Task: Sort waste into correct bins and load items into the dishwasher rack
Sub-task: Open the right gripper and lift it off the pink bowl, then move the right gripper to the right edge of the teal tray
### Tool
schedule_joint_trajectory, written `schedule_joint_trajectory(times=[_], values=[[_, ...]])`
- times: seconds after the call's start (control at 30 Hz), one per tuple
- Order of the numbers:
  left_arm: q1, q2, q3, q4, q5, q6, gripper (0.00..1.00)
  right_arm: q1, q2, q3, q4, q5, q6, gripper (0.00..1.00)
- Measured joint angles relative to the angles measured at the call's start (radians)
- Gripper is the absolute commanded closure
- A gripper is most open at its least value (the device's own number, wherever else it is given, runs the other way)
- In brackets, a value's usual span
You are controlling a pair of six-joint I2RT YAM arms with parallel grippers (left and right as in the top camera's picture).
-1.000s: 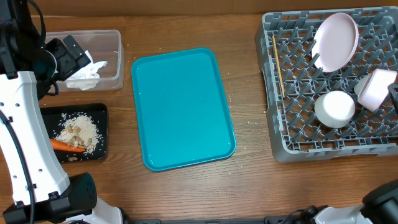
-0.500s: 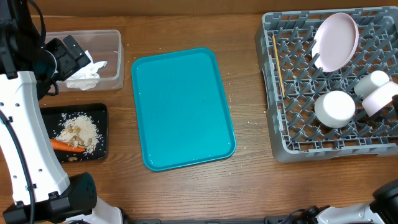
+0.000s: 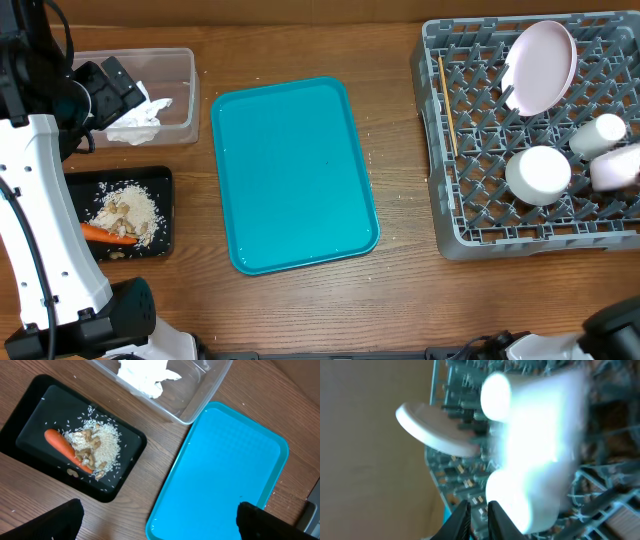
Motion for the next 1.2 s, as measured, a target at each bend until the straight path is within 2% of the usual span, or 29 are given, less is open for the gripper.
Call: schedule_joint_trajectory(times=[0.17,0.27,0.33,0.4,0.63,0.73,0.93,1.07,1.2], values=[[0.000,0.000,0.000,0.000,0.000,0.000,0.00,0.003,-0.143,0.095,-0.074,0.154,0.003,0.65],[0.000,0.000,0.000,0.000,0.000,0.000,0.00,0.029,-0.209,0.101,-0.088,0.183,0.000,0.47],[0.000,0.000,0.000,0.000,0.000,0.000,0.00,0.082,-0.231,0.102,-0.106,0.209,0.008,0.33],[0.000,0.000,0.000,0.000,0.000,0.000,0.00,0.167,-0.237,0.103,-0.126,0.240,0.004,0.00],[0.000,0.000,0.000,0.000,0.000,0.000,0.00,0.596,-0.239,0.103,-0.139,0.321,0.006,0.00],[0.000,0.000,0.000,0.000,0.000,0.000,0.00,0.859,-0.238,0.103,-0.050,0.327,0.006,0.00],[0.000,0.000,0.000,0.000,0.000,0.000,0.00,1.221,-0.169,0.105,0.120,0.331,0.003,0.00],[0.000,0.000,0.000,0.000,0.000,0.000,0.00,1.353,-0.061,0.106,0.153,0.335,0.003,0.00],[0.000,0.000,0.000,0.000,0.000,0.000,0.00,1.474,0.085,0.106,0.146,0.507,0.008,0.00]])
